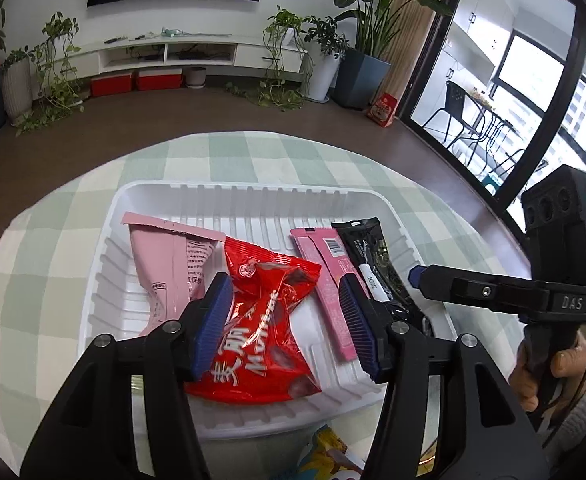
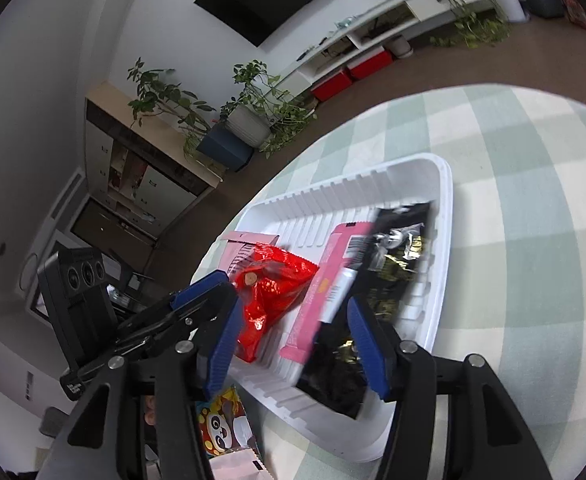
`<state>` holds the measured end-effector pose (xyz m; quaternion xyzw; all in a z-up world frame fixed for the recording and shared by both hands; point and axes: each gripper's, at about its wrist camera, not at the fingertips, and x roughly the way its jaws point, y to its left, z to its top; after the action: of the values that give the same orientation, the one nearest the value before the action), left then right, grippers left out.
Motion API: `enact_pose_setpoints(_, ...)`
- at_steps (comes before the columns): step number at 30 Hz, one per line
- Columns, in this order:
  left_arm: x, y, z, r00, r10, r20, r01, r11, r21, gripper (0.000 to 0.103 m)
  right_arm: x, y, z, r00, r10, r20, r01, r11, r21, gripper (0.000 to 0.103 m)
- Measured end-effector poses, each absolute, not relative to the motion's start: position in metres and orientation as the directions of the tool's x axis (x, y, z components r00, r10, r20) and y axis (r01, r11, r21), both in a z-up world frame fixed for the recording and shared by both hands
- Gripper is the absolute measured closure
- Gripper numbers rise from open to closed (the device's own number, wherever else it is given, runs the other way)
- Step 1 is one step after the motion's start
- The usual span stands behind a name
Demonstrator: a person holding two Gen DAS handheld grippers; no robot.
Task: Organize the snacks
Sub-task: 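Place both packets into the white tray and release them, then grasp the orange bar with left tool while right tool grasps blue packet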
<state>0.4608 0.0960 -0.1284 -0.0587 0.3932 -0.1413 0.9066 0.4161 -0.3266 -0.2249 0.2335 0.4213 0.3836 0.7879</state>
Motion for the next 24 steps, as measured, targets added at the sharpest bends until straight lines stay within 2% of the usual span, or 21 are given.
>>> enact_pose_setpoints(8,0.405,0.099,-0.107,0.674,-0.303,-0.674,0.231,0.953,-0.197,0.050,0.380,-0.324,-0.196,0.379,0.783,-0.494,-0.500,0.622,0.603,0.043)
enact_pose_setpoints(11,0.377,0.104,-0.099,0.677,-0.317,-0.664,0.237,0.948,-0.211,0.050,0.352,-0.327,-0.185,0.389,0.776,-0.497,-0.534,0.629,0.565,0.036)
enact_pose_setpoints(14,0.345,0.106,-0.094,0.687,-0.316,-0.655,0.240,0.949,-0.206,0.050,0.320,-0.329,-0.178,0.397,0.763,-0.510,-0.571,0.641,0.513,0.035)
enact_pose_setpoints(24,0.243,0.097,-0.097,0.667,-0.312,-0.676,0.253,0.949,-0.188,0.049,0.223,-0.346,-0.201,0.359,0.735,-0.574,-0.583,0.658,0.478,0.035)
